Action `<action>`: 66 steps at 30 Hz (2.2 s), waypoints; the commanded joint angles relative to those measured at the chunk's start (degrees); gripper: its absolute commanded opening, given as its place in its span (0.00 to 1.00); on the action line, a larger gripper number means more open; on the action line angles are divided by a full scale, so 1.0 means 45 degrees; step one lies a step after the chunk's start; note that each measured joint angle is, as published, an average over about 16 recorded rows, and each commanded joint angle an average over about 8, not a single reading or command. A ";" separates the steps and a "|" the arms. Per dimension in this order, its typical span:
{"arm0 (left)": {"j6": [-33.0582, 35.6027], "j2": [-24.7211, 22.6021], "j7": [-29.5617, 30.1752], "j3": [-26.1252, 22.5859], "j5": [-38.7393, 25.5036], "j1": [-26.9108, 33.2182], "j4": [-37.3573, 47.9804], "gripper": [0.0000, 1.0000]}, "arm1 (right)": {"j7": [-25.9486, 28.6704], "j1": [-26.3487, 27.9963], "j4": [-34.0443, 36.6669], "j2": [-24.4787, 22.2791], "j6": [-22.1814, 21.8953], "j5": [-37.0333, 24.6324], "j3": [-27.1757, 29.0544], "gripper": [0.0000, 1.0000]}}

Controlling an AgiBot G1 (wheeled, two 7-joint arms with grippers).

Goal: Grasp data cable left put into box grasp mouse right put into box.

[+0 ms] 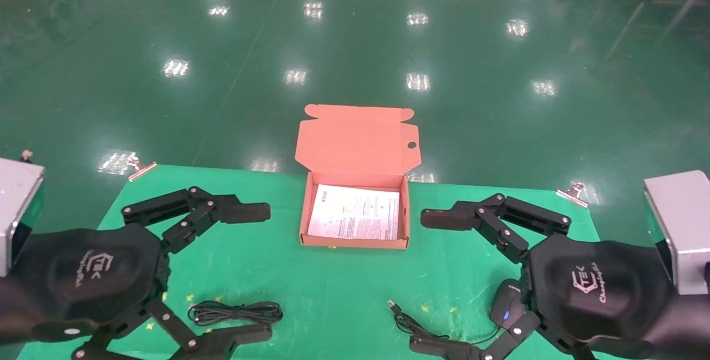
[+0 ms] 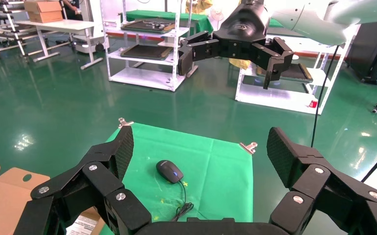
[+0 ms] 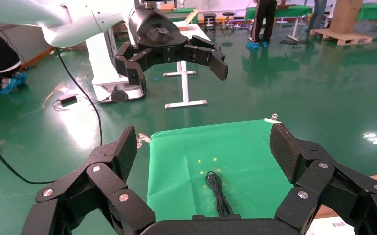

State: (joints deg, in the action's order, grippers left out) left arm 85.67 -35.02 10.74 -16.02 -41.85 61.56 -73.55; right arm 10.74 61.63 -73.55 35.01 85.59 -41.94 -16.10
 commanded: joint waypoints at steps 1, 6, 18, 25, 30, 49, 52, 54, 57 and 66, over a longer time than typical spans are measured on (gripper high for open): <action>0.0000 0.0000 0.0000 0.0000 0.0000 0.0000 0.0000 1.00 | 0.0000 0.0000 0.0000 0.0000 0.0000 0.0000 0.0000 1.00; 0.0000 0.0000 0.0000 0.0000 0.0000 0.0000 0.0000 1.00 | 0.0000 0.0000 0.0000 0.0000 0.0000 0.0000 0.0000 1.00; -0.0010 -0.0004 -0.0008 -0.0024 -0.0055 0.0022 -0.0002 1.00 | 0.0000 0.0000 0.0008 0.0007 -0.0001 0.0000 -0.0001 1.00; 0.0090 -0.0049 0.0280 -0.0383 -0.0648 0.0340 -0.0027 1.00 | -0.0237 0.0181 -0.0045 -0.0073 0.0023 -0.0421 -0.0067 1.00; 0.0570 -0.0251 0.0605 -0.1001 -0.1541 0.1119 0.0106 1.00 | -0.0651 0.0622 -0.0243 -0.0243 0.0174 -0.1538 -0.0350 1.00; 0.1022 -0.1941 0.0636 -0.6125 -0.8901 0.5603 0.0800 1.00 | -0.4319 0.3738 -0.0881 0.1269 0.0262 -0.9973 -0.3817 1.00; 0.0822 -0.2581 0.0659 -0.7146 -1.0760 0.6162 0.0801 1.00 | -0.4521 0.3842 -0.0868 0.1661 -0.0067 -1.1399 -0.4412 1.00; 0.0556 -0.3037 0.0740 -0.7730 -1.1988 0.6371 0.0836 1.00 | -0.4509 0.3820 -0.0844 0.1938 -0.0355 -1.2334 -0.4775 1.00; -0.0081 -0.3599 0.0905 -0.8314 -1.3475 0.6342 0.0979 1.00 | -0.4256 0.3668 -0.0774 0.2337 -0.0834 -1.3540 -0.5207 1.00; -0.2294 -0.4627 0.1098 -0.8904 -1.5575 0.5460 0.2192 1.00 | -0.2581 0.2892 0.0261 0.3530 -0.2295 -1.5678 -0.5814 1.00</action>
State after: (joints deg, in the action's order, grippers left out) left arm 76.04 -56.07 15.37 -55.76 -110.68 86.46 -62.44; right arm -1.35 74.96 -71.57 51.09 75.62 -111.77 -42.15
